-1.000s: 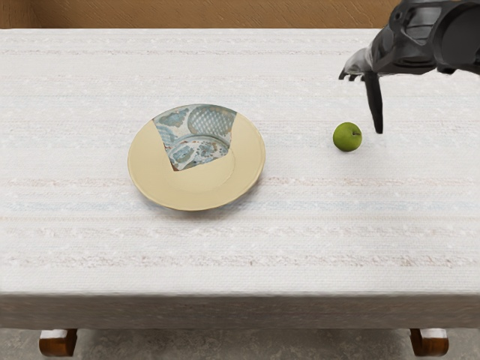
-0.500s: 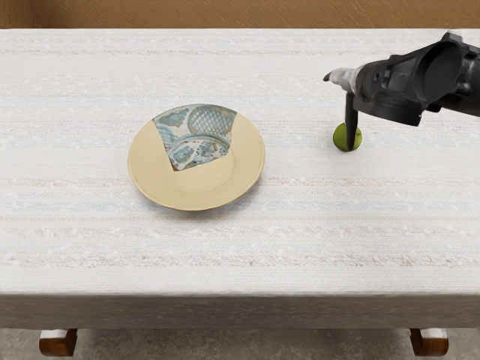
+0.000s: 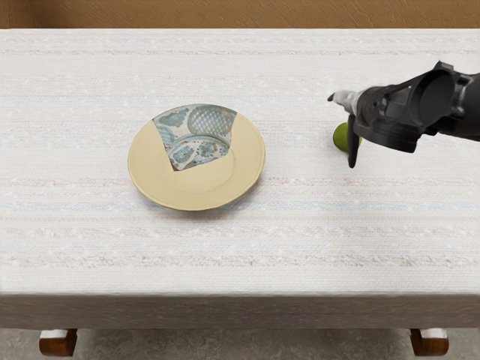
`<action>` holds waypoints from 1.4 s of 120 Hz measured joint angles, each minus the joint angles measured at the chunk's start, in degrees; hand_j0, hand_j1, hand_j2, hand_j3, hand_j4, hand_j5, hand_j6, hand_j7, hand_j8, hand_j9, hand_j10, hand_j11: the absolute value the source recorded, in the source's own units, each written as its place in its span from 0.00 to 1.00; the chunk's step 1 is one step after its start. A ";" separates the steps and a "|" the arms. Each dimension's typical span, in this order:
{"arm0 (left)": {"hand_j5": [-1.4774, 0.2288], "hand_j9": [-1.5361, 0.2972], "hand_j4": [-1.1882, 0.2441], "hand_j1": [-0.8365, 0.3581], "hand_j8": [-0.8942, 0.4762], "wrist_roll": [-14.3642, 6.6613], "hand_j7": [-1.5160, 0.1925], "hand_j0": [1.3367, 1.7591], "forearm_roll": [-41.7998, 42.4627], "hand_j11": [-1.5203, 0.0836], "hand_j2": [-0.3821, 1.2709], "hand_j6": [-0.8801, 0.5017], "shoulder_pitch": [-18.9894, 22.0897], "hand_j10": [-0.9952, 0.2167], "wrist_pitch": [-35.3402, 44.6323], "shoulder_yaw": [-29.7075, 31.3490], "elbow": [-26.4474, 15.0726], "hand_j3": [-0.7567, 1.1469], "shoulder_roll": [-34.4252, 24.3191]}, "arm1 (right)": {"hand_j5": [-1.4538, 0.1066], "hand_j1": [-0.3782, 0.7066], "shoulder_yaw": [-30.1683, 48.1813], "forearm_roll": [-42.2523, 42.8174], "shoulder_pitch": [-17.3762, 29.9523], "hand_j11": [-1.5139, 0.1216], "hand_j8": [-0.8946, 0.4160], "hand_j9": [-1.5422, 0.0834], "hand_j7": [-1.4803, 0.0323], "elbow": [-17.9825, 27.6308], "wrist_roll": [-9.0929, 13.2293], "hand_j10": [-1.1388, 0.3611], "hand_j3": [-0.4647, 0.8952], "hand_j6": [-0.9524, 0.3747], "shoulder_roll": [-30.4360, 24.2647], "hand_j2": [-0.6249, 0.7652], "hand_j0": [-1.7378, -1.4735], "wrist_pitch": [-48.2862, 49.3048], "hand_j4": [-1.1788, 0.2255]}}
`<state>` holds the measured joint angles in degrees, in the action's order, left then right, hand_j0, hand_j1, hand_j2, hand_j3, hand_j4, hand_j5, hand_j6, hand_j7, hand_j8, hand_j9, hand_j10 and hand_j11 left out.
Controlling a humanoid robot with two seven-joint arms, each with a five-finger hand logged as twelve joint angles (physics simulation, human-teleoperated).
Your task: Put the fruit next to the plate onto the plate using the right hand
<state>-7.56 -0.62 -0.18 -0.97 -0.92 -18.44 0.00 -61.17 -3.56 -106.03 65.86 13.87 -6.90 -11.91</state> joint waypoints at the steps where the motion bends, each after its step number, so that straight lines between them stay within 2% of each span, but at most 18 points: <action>1: 0.87 0.84 0.83 0.99 0.65 0.00 0.89 0.76 0.00 0.95 0.23 0.64 0.00 0.82 0.00 0.00 0.00 0.40 0.00 | 0.89 0.08 -0.02 0.08 0.04 0.89 0.64 0.91 0.94 0.02 -0.01 0.73 0.34 0.68 -0.05 0.44 0.30 -0.02 0.80; 39: 0.87 0.84 0.83 0.99 0.65 0.00 0.89 0.76 0.00 0.95 0.23 0.64 0.00 0.82 0.00 -0.01 -0.01 0.40 0.00 | 0.82 0.18 0.28 4.59 5.62 0.81 0.58 0.84 0.86 -7.35 0.07 0.67 0.34 0.61 -1.20 0.43 0.30 -1.32 0.74; 68: 0.87 0.84 0.83 0.99 0.65 0.00 0.89 0.76 0.00 0.95 0.23 0.64 0.00 0.82 0.00 0.01 -0.01 0.40 0.00 | 0.77 0.24 1.10 7.09 7.52 0.77 0.54 0.80 0.81 -8.28 0.23 0.63 0.34 0.57 0.59 0.42 0.30 -2.91 0.70; 85: 0.87 0.84 0.83 0.99 0.65 0.01 0.89 0.76 0.00 0.95 0.23 0.64 0.00 0.82 0.00 0.00 -0.02 0.40 0.00 | 0.77 0.25 0.69 8.88 8.08 0.77 0.53 0.79 0.81 -8.35 0.40 0.63 0.34 0.57 1.15 0.42 0.30 -2.92 0.70; 96: 0.87 0.84 0.83 0.99 0.65 0.00 0.89 0.76 0.00 0.95 0.23 0.64 0.00 0.82 0.00 0.00 -0.02 0.40 0.00 | 0.77 0.25 0.28 11.36 8.22 0.77 0.53 0.79 0.81 -8.70 2.28 0.63 0.34 0.57 1.22 0.42 0.30 -2.94 0.70; 108: 0.87 0.84 0.83 0.99 0.65 0.00 0.89 0.76 0.00 0.95 0.23 0.64 0.00 0.82 0.00 0.00 -0.02 0.40 0.00 | 0.77 0.24 0.28 12.68 8.82 0.77 0.53 0.79 0.81 -9.52 3.26 0.63 0.34 0.57 1.49 0.42 0.30 -3.05 0.70; 138: 0.87 0.84 0.83 0.99 0.65 0.01 0.89 0.76 0.00 0.95 0.23 0.64 0.00 0.82 0.00 0.00 -0.01 0.40 0.00 | 0.77 0.24 0.74 13.42 10.08 0.77 0.53 0.79 0.81 -10.38 3.76 0.63 0.34 0.57 3.62 0.42 0.30 -3.12 0.70; 168: 0.87 0.84 0.83 0.99 0.65 0.01 0.89 0.76 0.00 0.95 0.23 0.64 0.00 0.82 0.00 0.00 -0.01 0.40 0.00 | 0.77 0.24 0.75 14.36 13.68 0.77 0.53 0.79 0.81 -16.19 3.81 0.63 0.34 0.57 5.21 0.42 0.30 -2.91 0.70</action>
<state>-7.55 -0.62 -0.18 -0.97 -0.92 -18.45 0.00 -60.42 10.80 -92.34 49.67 17.67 -1.70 -14.82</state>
